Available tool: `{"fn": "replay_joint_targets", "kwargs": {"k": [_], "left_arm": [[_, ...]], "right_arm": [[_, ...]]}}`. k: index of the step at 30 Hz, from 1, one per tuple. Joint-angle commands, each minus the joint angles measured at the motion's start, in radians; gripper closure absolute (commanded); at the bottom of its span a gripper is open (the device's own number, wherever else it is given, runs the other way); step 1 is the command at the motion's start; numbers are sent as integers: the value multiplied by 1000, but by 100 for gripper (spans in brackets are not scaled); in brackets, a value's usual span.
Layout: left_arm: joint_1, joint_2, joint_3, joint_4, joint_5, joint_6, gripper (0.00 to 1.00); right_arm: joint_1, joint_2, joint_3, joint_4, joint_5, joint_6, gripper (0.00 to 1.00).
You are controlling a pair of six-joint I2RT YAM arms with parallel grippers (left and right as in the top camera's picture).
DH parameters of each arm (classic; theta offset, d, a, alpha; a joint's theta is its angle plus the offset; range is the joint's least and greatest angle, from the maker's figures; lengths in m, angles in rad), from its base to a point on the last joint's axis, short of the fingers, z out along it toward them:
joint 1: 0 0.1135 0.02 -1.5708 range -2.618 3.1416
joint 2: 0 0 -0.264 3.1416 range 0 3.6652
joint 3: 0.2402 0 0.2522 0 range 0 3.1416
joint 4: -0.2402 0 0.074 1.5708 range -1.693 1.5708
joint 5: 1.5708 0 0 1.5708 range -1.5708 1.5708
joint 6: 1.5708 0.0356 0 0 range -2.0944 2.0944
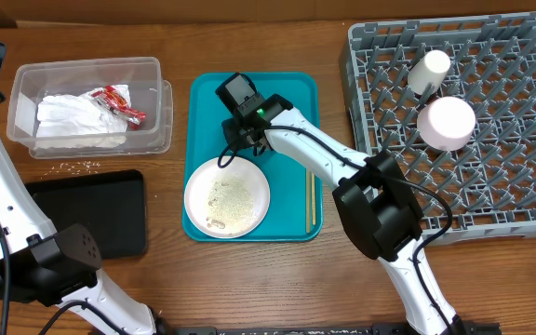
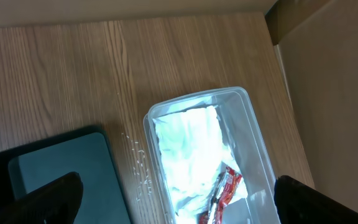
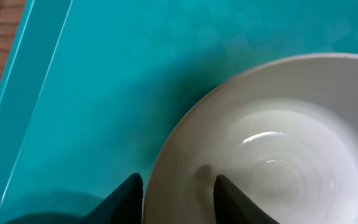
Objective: Sort waste into correct bins and load items into the dishwasher
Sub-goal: 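Return the right gripper to the tray and grasp the white bowl rim, then lift the white bowl and carry it to the rack's front right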
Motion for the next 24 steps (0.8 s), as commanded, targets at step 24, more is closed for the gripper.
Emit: {"fn": "replay_joint_targets", "kwargs": {"k": [24], "left_arm": [[-4,9,0,2,-13,9,0]], "right_arm": [[-41,6,474,-439,40,38,96]]}}
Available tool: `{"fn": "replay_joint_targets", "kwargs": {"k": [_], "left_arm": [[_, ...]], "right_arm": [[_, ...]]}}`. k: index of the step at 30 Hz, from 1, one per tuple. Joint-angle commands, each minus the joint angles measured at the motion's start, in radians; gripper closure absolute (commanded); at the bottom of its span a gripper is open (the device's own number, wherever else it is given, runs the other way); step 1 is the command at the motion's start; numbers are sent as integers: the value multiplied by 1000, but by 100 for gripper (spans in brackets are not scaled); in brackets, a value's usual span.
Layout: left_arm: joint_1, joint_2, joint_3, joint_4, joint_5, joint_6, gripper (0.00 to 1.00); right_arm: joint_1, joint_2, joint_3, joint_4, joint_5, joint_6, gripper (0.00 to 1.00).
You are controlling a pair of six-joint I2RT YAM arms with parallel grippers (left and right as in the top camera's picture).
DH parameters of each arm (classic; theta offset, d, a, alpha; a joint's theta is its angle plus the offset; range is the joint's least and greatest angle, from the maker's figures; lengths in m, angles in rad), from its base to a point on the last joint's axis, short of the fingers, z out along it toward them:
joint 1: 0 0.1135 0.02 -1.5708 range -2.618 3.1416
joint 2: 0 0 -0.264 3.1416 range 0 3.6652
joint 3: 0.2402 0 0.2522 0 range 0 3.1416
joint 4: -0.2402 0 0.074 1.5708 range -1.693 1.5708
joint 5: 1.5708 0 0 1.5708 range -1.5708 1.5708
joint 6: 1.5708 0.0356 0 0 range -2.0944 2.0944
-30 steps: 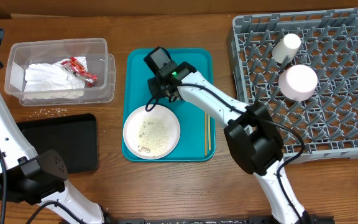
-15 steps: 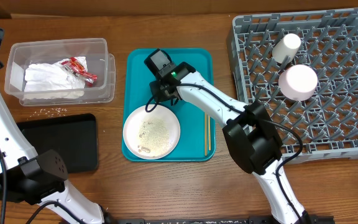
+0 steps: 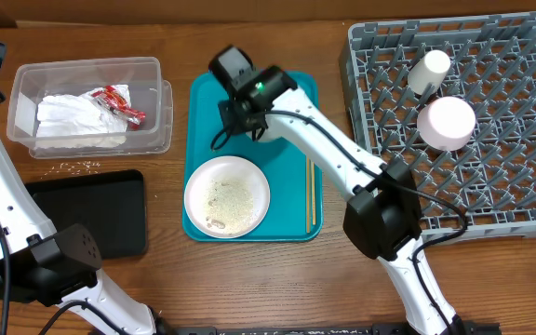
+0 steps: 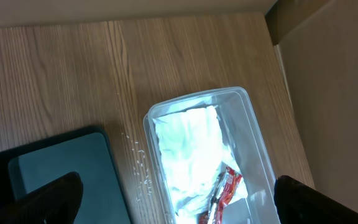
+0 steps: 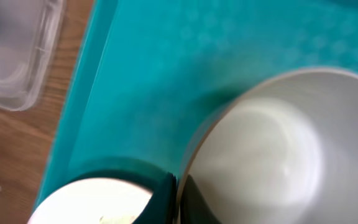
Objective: Sort waste into correct bins and load items into the dishwasher
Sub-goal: 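Lift the white bowl and carry it to the rack's front right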
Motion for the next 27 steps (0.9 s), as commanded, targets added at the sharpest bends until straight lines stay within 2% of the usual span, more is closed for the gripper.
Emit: {"fn": "replay_joint_targets", "kwargs": {"k": [1,8,14,20,27], "left_arm": [[-4,9,0,2,-13,9,0],[-4,9,0,2,-13,9,0],[-4,9,0,2,-13,9,0],[-4,9,0,2,-13,9,0],[-4,9,0,1,-13,9,0]], "right_arm": [[-51,0,157,-81,27,3,96],[-214,-3,401,-339,28,54,96],[-371,-5,536,-533,17,79,96],[-470,-42,536,-533,-235,-19,96],[-496,-121,518,-533,-224,-68,96]]}}
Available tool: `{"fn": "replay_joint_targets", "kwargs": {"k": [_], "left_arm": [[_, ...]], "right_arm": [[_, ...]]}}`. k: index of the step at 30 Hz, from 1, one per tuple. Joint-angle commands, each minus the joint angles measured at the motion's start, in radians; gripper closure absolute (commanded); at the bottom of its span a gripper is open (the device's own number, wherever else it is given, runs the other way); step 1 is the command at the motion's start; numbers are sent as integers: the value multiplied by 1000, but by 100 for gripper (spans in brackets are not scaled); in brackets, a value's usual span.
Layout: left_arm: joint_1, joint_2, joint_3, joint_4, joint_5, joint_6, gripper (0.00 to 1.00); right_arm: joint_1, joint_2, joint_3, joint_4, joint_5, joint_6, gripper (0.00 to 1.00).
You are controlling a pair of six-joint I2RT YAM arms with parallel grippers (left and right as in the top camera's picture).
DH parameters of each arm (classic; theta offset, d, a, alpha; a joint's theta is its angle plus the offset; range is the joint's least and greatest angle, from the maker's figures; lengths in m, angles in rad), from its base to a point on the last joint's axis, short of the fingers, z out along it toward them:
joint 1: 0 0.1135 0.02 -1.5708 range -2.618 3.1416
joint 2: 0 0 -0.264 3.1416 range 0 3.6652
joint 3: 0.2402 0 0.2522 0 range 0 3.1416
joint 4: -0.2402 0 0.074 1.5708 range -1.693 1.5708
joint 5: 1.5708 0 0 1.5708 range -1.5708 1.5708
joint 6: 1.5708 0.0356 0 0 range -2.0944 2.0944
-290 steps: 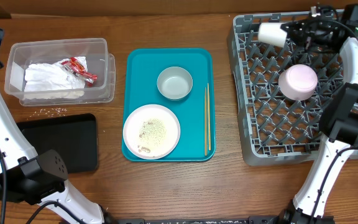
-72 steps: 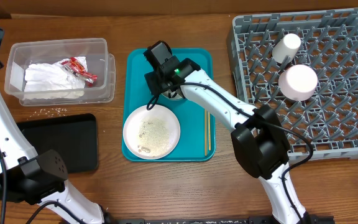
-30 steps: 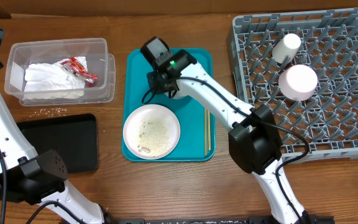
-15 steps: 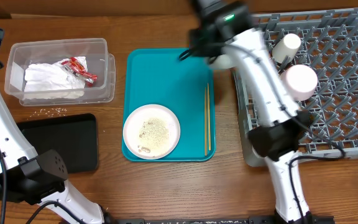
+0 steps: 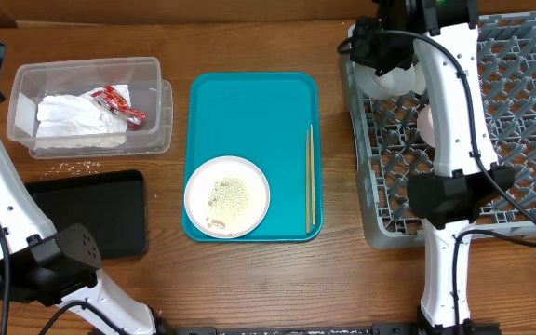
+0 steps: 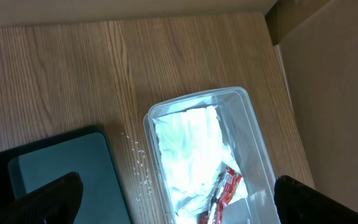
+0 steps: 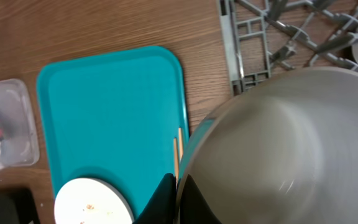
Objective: Sort waste into correct bins and load items into the dishwasher
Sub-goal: 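Lift the white bowl and carry it to the rack's front right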
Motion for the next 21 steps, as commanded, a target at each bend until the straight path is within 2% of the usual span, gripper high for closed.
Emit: {"fn": "replay_joint_targets", "kwargs": {"k": [1,7,12,15,21], "left_arm": [[-4,9,0,1,-13,9,0],[-4,9,0,1,-13,9,0],[-4,9,0,1,-13,9,0],[-4,9,0,1,-13,9,0],[-4,9,0,1,-13,9,0]], "right_arm": [[-9,-136,-4,2,23,-45,96],[-74,-317,-153,2,135,-77,96],[-224,-439,-375,2,85,-88,96],[-325,-468,-499,2,-111,-171,96],[-467,-470,-697,2,-595,-474,96]]}}
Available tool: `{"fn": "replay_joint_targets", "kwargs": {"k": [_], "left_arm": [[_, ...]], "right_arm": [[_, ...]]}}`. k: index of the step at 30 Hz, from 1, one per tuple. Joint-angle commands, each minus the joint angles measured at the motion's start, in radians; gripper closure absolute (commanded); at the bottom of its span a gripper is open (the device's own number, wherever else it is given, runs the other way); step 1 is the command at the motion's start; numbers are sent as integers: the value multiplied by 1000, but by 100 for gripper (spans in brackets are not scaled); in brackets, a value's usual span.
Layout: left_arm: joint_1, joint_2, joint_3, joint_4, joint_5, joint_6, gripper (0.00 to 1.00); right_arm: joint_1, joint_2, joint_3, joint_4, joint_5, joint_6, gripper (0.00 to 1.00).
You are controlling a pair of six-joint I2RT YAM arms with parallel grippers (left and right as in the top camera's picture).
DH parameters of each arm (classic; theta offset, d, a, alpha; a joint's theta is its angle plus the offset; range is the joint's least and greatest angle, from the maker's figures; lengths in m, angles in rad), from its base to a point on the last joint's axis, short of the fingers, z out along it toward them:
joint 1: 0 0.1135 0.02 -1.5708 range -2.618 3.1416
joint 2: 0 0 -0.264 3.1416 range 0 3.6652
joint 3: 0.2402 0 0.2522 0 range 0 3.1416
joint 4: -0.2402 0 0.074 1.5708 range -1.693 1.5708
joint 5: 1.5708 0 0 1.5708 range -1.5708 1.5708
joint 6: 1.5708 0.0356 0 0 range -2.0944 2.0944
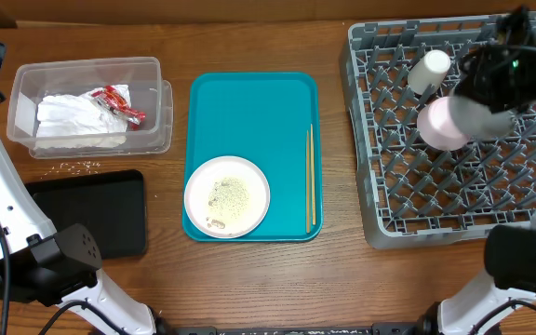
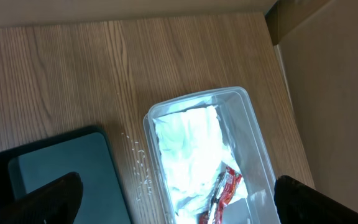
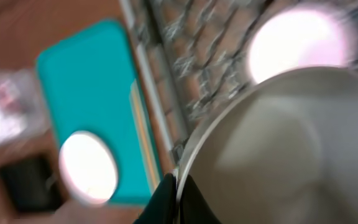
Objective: Sort waste into correct bins and load items into the dishwasher
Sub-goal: 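Lift the white bowl and carry it to the rack's front right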
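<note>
My right gripper (image 3: pixel 174 198) is shut on the rim of a white bowl (image 3: pixel 278 149). In the overhead view it holds that bowl (image 1: pixel 484 115) above the grey dish rack (image 1: pixel 408 209), over a pink cup (image 1: pixel 438 126) and near a white cup (image 1: pixel 429 70). The right wrist view is blurred. A white plate (image 1: pixel 227 195) with food crumbs and a pair of chopsticks (image 1: pixel 311 181) lie on the teal tray (image 1: pixel 254 107). My left gripper (image 2: pixel 178 193) is open, high over the clear bin (image 2: pixel 253 155) holding tissue (image 2: pixel 188 152) and a red wrapper (image 2: pixel 225 190).
A black bin (image 1: pixel 96 212) sits at the front left, below the clear bin (image 1: pixel 152 112). Spilled rice grains (image 1: pixel 74 167) lie on the wood between them. The rack fills the right side of the table.
My right gripper has moved the bowl from the rack's far left corner to the right, over the rack's middle by the pink cup. The left arm has not moved.
My right gripper stood open around the bowl's rim on the tray. Then it was shut on the rim with the bowl lifted off the tray. Then it held the bowl at the rack's far left corner, and now further over the rack.
</note>
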Motion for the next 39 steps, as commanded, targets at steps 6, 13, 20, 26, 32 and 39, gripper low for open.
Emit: {"fn": "replay_joint_targets", "kwargs": {"k": [6,13,20,26,32,39], "left_arm": [[-4,9,0,2,-13,9,0],[-4,9,0,2,-13,9,0],[-4,9,0,2,-13,9,0],[-4,9,0,2,-13,9,0],[-4,9,0,2,-13,9,0],[-4,9,0,2,-13,9,0]], "right_arm": [[-137,-2,-238,1,-540,-368,96],[-269,-4,-479,0,-678,-412,96],[-400,-4,-666,0,-776,-522,96],[-439,-4,-742,0,-813,-557,96],[-431,-4,-764,0,-874,-558,96],[-432,-4,-764,0,-883,-561,96]]}}
